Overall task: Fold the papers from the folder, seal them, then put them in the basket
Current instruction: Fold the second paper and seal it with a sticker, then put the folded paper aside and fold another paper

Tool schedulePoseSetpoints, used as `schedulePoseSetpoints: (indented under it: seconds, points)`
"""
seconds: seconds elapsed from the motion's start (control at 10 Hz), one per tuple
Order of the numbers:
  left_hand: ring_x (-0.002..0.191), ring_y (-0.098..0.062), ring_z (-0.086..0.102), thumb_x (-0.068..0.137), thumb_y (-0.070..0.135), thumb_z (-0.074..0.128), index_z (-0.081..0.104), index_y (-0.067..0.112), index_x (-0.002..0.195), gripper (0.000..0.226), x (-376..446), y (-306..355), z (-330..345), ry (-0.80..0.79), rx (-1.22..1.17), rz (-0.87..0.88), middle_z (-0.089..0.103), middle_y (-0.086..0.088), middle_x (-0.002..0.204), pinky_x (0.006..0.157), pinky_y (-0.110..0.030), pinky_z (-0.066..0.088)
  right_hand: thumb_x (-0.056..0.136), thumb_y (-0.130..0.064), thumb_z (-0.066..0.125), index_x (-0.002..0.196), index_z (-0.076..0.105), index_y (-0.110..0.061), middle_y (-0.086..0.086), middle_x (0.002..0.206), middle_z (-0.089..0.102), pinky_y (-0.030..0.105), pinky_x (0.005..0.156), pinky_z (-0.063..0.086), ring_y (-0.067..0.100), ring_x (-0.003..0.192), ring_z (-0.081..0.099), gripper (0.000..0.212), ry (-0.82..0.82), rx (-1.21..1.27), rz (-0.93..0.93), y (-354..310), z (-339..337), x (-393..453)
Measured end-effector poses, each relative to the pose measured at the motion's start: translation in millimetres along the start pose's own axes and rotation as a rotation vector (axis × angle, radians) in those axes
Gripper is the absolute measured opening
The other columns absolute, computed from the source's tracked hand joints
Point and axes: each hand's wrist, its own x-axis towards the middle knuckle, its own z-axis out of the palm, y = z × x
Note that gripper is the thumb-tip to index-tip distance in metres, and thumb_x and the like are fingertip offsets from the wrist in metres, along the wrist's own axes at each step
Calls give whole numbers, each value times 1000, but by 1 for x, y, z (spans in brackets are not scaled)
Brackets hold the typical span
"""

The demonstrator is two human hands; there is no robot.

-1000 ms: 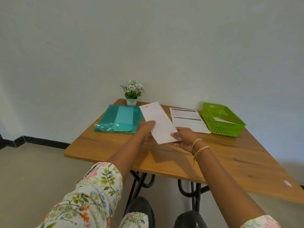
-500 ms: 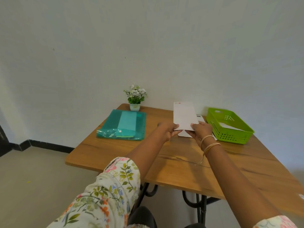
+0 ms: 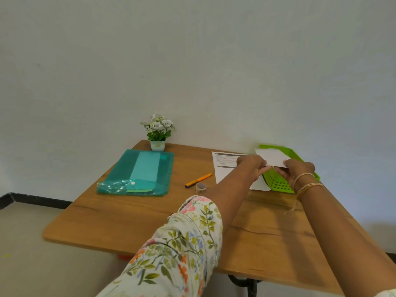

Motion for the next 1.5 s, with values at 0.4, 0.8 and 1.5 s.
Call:
schedulePoseSetpoints:
  seconds: [0.4, 0.8, 1.5]
  points:
    - [108, -27, 57, 87, -21, 50, 49, -4, 109, 27, 50, -18, 53, -16, 48, 2, 51, -23, 118, 81, -21, 55, 84, 19, 48, 69, 44, -2, 22, 89, 56, 30, 34, 51, 32, 71, 59, 26, 158, -158, -41, -14, -23, 85]
    - [100, -32, 62, 83, -21, 52, 38, -9, 135, 56, 91, -41, 54, 112, 168, 27, 47, -23, 136, 42, -19, 53, 79, -2, 57, 73, 49, -1, 15, 85, 48, 33, 68, 37, 27, 78, 46, 10, 373, -510, -198, 19, -38, 117]
    - [117, -24, 57, 87, 9, 64, 67, 5, 117, 31, 33, -57, -48, 34, 935, 367, 64, -11, 123, 99, -32, 47, 88, 0, 55, 138, 45, -2, 25, 138, 44, 33, 105, 31, 33, 130, 41, 51, 414, -457, -304, 93, -18, 32]
